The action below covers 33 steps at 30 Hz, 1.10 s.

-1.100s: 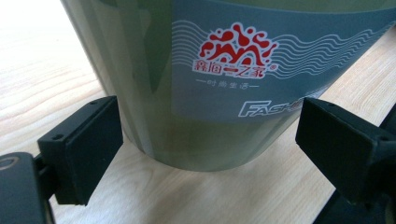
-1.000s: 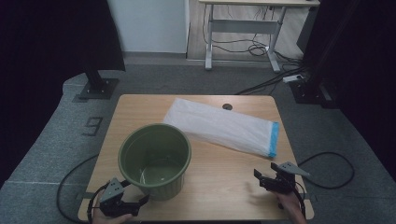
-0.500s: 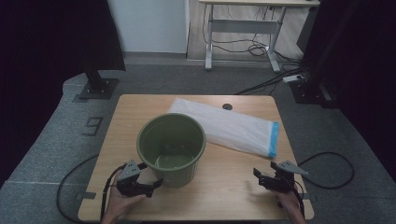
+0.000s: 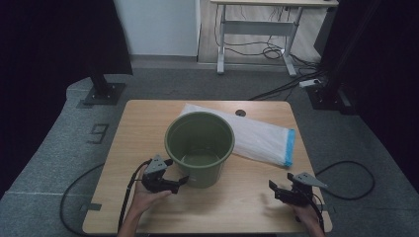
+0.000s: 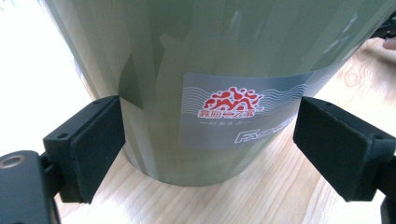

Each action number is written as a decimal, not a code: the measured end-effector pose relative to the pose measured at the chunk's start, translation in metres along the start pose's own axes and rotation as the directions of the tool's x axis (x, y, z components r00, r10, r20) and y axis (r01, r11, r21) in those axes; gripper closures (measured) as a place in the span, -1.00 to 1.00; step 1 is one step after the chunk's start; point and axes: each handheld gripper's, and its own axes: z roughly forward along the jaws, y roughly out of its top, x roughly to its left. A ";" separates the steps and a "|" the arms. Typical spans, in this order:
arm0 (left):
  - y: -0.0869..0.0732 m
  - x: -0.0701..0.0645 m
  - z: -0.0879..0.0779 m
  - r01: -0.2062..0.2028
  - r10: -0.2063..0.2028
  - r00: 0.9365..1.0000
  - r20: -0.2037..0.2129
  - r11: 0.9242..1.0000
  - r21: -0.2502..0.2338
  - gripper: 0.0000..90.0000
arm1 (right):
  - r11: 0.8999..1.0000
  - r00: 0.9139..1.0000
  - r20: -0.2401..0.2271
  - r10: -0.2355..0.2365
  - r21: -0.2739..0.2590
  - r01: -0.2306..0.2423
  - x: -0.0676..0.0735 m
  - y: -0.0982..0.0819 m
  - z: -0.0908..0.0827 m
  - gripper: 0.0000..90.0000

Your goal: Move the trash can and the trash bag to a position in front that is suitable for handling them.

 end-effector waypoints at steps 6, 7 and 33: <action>0.005 0.002 0.010 0.021 -0.021 1.000 0.019 1.000 -0.013 -0.80 | 1.000 1.000 -0.003 -0.001 0.001 0.001 0.001 0.001 0.000 -0.70; 0.006 0.002 0.012 0.030 -0.030 0.999 0.027 0.999 -0.017 -0.80 | 1.000 1.000 -0.003 0.000 0.001 0.000 0.001 0.001 0.000 -0.70; 0.016 -0.004 0.014 0.027 -0.028 0.999 -0.023 0.999 -0.030 -0.75 | 0.999 1.000 0.004 -0.025 0.021 0.025 0.001 -0.001 0.002 -0.70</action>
